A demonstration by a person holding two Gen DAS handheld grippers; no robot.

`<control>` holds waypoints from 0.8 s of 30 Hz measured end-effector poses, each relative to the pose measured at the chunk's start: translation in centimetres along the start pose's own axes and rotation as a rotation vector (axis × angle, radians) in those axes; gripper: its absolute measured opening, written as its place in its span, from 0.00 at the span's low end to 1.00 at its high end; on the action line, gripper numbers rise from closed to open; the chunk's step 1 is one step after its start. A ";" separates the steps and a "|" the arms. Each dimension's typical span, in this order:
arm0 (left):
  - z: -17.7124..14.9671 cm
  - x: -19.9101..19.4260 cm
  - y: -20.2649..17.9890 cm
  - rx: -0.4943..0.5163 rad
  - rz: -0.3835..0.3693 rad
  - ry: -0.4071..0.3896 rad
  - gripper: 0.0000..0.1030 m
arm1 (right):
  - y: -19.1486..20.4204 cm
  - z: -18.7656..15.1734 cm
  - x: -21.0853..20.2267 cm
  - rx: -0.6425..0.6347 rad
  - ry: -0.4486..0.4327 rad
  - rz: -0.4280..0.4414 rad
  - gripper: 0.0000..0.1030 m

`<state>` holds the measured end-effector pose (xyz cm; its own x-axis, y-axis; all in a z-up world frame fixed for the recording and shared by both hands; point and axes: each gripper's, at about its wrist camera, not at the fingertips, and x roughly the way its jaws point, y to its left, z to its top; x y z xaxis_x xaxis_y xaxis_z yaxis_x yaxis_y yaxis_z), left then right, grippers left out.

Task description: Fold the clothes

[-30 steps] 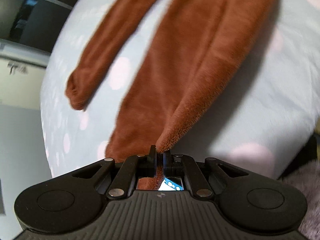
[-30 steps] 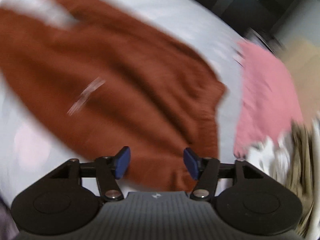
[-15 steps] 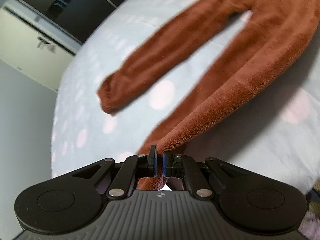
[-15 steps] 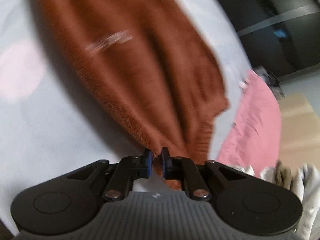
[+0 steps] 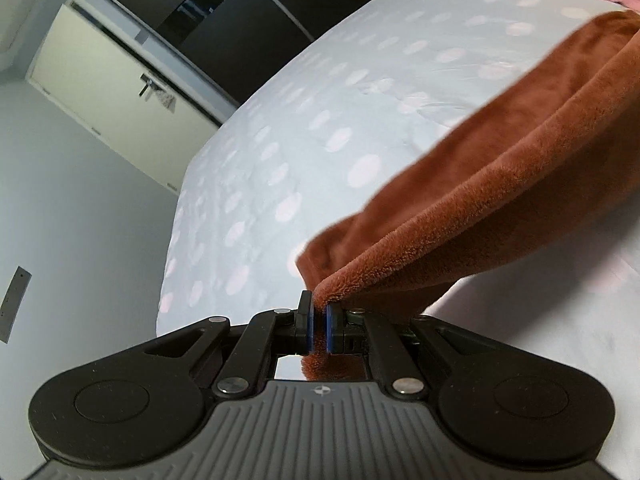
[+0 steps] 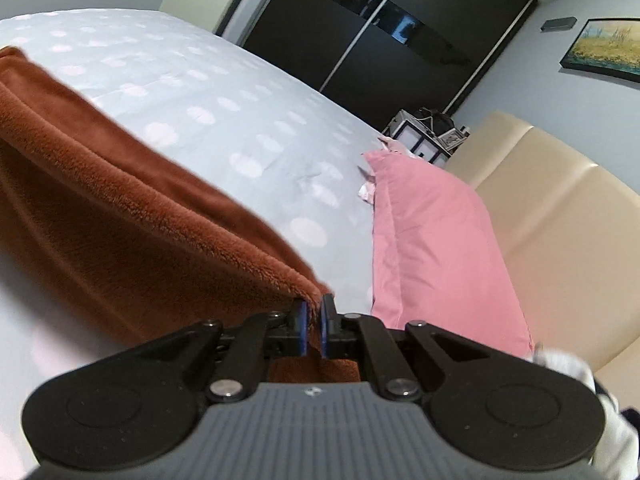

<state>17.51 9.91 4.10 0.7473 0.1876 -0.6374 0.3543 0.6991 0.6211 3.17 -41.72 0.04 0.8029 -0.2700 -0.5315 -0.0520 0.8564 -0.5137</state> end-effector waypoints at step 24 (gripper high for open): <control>6.7 22.4 -2.3 -0.047 -0.036 0.207 0.32 | 2.6 5.0 22.4 0.126 0.165 -0.047 0.17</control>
<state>37.22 7.84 -8.58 0.6015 0.2961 -0.7420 0.3488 0.7382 0.5774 24.00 -43.33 -9.91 0.6942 -0.3703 -0.6172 0.0659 0.8866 -0.4578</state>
